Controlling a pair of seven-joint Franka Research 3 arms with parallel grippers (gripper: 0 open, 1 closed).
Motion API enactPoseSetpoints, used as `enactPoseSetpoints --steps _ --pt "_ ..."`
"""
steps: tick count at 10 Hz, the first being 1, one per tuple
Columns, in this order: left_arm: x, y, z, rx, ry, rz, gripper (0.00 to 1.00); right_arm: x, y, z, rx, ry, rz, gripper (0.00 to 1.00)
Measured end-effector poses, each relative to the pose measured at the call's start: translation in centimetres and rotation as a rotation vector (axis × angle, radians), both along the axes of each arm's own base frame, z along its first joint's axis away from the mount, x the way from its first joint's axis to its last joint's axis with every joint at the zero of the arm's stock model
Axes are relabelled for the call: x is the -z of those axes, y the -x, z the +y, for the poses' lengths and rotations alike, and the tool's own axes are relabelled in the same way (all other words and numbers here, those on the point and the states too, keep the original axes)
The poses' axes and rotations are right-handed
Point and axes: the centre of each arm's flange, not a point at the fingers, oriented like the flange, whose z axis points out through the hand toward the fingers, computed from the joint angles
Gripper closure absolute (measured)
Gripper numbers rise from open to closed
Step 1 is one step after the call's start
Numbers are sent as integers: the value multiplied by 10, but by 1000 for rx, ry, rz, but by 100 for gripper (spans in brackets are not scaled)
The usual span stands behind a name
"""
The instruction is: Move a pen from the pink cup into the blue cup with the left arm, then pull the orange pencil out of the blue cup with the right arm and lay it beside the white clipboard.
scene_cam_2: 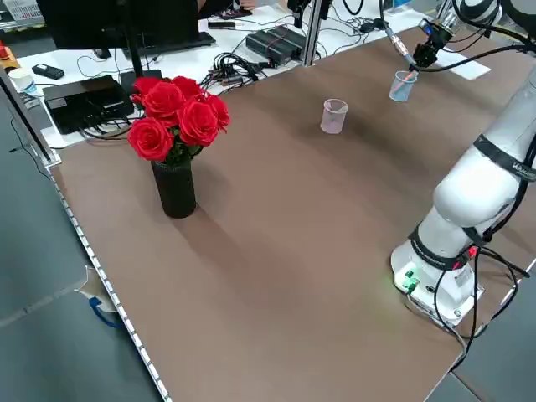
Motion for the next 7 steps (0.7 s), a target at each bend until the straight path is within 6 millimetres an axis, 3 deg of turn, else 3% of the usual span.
enactPoseSetpoints --steps 2,7 --pt "0 0 -1 1 0 0 1 0 0 0 0 0 0 81" --pt "0 0 -1 0 0 0 1 -1 0 0 0 -1 -2 84"
